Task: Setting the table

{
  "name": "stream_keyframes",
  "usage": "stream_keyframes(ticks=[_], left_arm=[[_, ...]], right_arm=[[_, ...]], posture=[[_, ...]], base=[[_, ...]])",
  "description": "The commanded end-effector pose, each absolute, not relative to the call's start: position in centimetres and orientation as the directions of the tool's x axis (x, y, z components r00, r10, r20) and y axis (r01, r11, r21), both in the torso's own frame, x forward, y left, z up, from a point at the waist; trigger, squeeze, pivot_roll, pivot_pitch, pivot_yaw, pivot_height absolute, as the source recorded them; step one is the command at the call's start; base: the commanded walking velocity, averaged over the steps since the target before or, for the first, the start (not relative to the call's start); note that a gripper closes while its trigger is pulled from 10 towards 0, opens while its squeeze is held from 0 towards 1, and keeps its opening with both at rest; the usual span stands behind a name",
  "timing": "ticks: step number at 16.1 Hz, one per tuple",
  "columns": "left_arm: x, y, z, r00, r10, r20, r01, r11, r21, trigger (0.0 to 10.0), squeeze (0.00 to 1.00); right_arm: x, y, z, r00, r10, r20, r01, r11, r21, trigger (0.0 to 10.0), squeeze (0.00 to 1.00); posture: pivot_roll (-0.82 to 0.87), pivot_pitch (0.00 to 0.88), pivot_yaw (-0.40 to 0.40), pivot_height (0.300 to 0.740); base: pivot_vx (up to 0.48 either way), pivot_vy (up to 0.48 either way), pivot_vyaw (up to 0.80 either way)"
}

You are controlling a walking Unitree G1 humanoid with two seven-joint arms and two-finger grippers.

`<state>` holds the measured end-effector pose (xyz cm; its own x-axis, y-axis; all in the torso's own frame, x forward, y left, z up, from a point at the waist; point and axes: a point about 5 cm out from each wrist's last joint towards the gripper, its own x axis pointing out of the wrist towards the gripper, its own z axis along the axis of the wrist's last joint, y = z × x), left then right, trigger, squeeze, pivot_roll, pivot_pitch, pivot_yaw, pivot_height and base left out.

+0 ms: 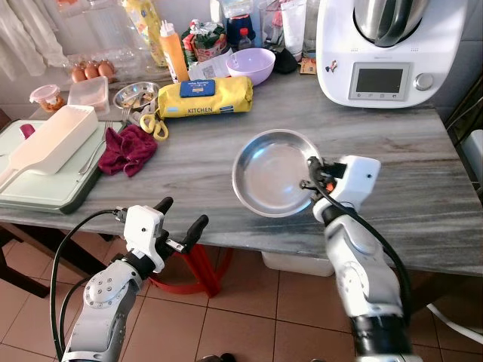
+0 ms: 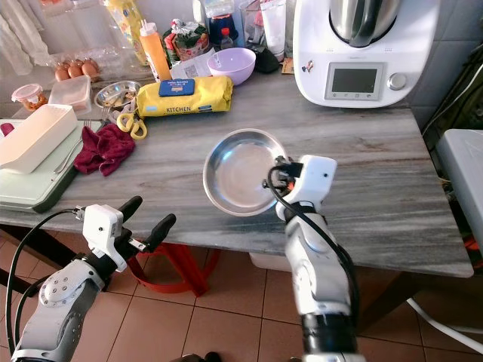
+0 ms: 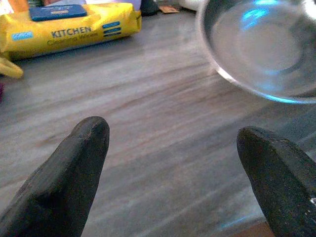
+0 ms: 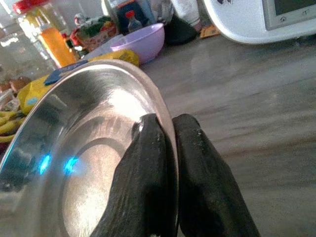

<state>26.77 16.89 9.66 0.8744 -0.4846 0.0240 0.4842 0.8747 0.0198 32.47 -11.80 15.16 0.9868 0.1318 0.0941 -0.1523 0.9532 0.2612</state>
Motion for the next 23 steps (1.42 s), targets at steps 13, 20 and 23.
stream_keyframes(ticks=[13,20,23], left_arm=[[26.7,16.9,10.0,0.869,-0.494,0.031,0.494,0.869,0.021,10.0,0.0],[26.6,16.9,10.1,0.861,-0.508,0.026,0.508,0.861,0.02,10.0,0.0],[26.5,16.9,10.0,0.859,-0.511,0.021,0.511,0.86,0.021,10.0,0.0]], right_arm=[[34.7,-7.7,13.2,0.967,0.251,-0.036,-0.228,0.924,0.307,10.0,0.0],[35.4,-7.1,11.5,0.957,0.246,-0.154,-0.153,0.878,0.453,10.0,0.0],[35.7,-7.1,11.5,0.958,0.236,-0.162,-0.133,0.868,0.478,10.0,1.0]], posture=[[-0.03,0.099,0.121,0.74],[-0.02,0.101,0.122,0.74],[-0.02,0.101,0.124,0.74]], base=[[0.0,0.0,0.0],[0.0,0.0,0.0],[0.0,0.0,0.0]])
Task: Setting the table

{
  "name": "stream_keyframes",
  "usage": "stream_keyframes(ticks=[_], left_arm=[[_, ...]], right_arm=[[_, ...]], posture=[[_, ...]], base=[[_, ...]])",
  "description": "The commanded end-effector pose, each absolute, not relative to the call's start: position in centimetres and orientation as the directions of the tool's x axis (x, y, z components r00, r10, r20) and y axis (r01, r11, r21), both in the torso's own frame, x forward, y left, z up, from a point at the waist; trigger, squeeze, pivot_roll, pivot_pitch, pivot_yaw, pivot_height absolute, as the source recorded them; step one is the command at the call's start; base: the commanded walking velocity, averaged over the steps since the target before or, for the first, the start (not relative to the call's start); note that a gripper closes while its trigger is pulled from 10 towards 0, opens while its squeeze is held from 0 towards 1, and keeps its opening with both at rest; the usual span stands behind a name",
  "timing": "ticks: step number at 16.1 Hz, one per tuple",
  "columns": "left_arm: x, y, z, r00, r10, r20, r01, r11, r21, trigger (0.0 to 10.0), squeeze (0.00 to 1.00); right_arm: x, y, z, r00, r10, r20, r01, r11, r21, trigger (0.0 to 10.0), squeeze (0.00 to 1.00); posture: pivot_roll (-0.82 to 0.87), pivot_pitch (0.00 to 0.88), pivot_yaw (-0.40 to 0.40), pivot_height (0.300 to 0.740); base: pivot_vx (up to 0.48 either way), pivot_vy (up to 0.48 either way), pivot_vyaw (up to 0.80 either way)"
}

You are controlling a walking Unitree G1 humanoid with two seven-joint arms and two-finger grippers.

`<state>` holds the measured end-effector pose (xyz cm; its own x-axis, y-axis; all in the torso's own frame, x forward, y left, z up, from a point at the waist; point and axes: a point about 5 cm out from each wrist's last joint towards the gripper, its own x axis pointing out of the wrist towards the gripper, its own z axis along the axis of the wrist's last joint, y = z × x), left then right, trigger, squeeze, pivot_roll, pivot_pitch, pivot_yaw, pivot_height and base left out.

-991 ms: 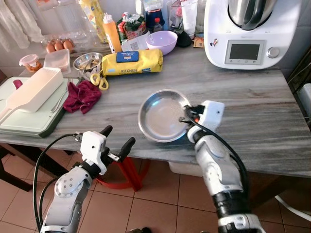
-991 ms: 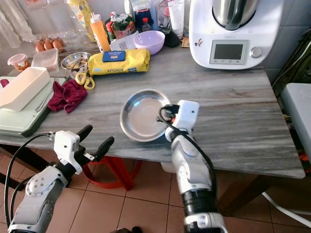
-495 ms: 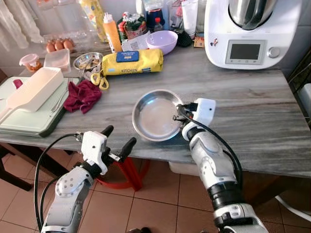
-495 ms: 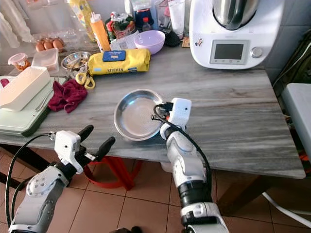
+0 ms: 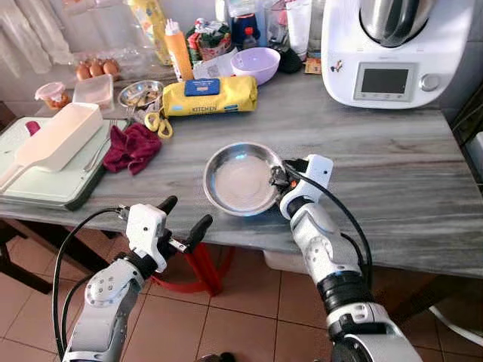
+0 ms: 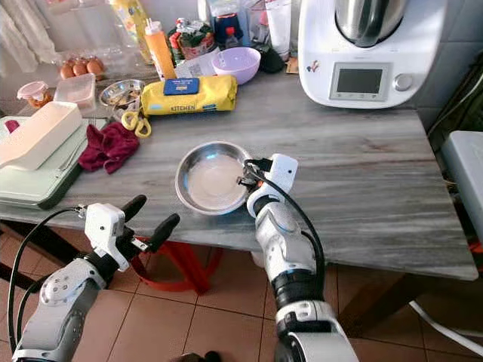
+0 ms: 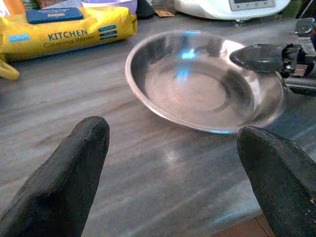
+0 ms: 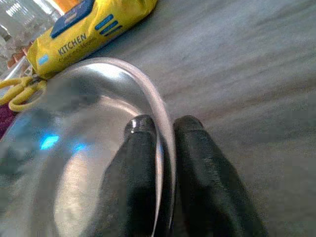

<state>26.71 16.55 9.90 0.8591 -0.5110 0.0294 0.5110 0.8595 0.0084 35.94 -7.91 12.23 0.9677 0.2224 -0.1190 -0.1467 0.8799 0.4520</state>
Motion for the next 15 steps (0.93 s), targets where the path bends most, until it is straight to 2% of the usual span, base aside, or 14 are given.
stream_keyframes(ticks=[1,5,9,12,15], left_arm=[[26.53,16.95,10.04,0.859,-0.512,0.02,0.512,0.859,0.023,10.0,0.0],[26.66,16.98,10.1,0.856,-0.517,0.021,0.516,0.856,0.024,10.0,0.0],[26.63,16.88,10.08,0.851,-0.524,0.021,0.524,0.852,0.02,10.0,0.0],[26.63,16.91,10.11,0.853,-0.522,0.022,0.521,0.853,0.022,10.0,0.0],[26.53,16.83,10.1,0.855,-0.519,0.024,0.518,0.855,0.02,10.0,0.0]], right_arm=[[35.84,-7.19,11.48,0.959,0.232,-0.166,-0.127,0.869,0.479,10.0,1.0],[36.03,-7.49,11.35,0.959,0.224,-0.175,-0.12,0.877,0.465,10.0,1.0],[35.78,-6.81,10.95,0.943,0.284,-0.174,-0.159,0.844,0.512,10.0,1.0],[35.76,-6.57,11.05,0.941,0.298,-0.163,-0.187,0.855,0.483,10.0,1.0],[35.58,-7.46,11.63,0.96,0.256,-0.11,-0.2,0.907,0.37,10.0,1.0]], posture=[[-0.02,0.101,0.124,0.74],[-0.02,0.096,0.122,0.74],[-0.02,0.096,0.124,0.74],[-0.02,0.099,0.123,0.74],[-0.02,0.103,0.121,0.74]], base=[[0.0,0.0,0.0],[0.0,0.0,0.0],[0.0,0.0,0.0],[0.0,0.0,0.0],[0.0,0.0,0.0]])
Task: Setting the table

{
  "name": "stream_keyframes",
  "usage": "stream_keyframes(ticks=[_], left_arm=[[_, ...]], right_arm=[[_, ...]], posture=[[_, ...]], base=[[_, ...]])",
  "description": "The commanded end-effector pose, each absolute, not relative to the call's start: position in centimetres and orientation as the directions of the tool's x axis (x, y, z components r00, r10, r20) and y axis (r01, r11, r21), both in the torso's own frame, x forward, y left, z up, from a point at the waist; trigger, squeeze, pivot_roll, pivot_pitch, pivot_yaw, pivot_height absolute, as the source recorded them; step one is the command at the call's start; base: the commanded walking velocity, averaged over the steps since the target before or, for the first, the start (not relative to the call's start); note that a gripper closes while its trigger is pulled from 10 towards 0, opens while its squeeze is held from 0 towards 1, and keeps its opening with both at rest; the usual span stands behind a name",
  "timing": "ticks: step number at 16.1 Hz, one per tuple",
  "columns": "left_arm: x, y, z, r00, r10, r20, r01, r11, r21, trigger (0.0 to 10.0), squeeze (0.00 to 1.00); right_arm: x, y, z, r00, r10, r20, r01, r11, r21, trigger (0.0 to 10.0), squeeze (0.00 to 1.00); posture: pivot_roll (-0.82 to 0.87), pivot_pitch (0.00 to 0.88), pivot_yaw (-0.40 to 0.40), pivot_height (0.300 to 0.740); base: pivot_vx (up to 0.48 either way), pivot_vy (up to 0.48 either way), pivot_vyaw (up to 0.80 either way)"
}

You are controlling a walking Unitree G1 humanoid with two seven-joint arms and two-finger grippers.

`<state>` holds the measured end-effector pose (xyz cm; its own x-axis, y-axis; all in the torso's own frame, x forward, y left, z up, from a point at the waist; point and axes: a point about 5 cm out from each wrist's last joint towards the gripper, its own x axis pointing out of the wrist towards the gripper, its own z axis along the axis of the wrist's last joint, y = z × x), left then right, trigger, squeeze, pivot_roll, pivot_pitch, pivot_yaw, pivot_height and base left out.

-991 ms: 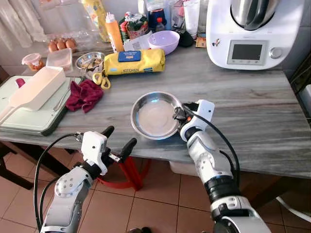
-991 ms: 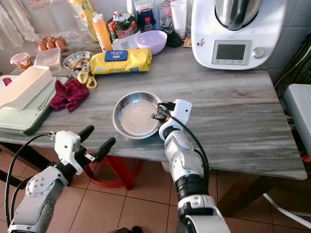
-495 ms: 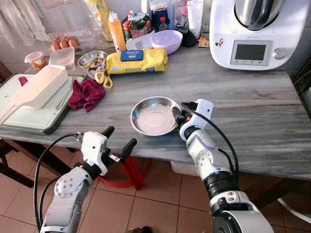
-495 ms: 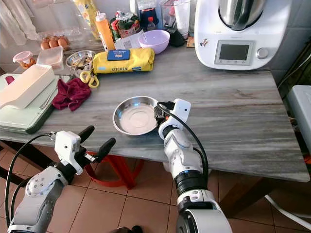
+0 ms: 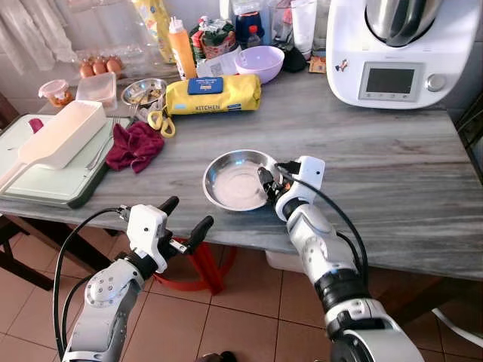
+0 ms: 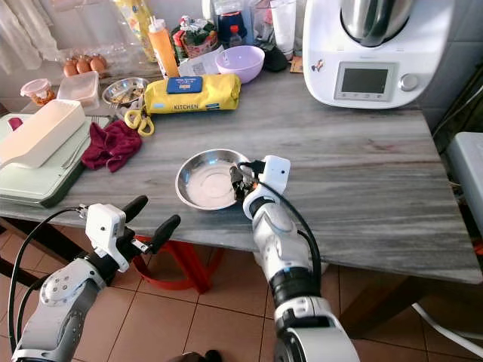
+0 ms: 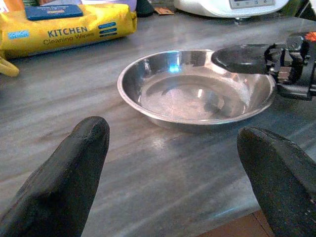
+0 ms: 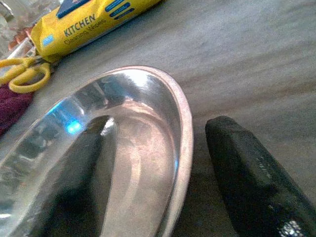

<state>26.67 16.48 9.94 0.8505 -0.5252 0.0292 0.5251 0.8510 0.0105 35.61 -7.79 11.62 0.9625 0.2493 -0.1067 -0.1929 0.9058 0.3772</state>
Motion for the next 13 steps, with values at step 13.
stream_keyframes(ticks=[13], left_arm=[[26.9,15.6,10.1,0.857,-0.513,0.048,0.514,0.858,-0.004,10.0,0.0]], right_arm=[[30.5,-11.3,14.0,0.979,0.174,0.107,-0.193,0.962,0.193,10.0,1.0]], posture=[[-0.05,0.109,0.119,0.74]], base=[[0.0,0.0,0.0]])
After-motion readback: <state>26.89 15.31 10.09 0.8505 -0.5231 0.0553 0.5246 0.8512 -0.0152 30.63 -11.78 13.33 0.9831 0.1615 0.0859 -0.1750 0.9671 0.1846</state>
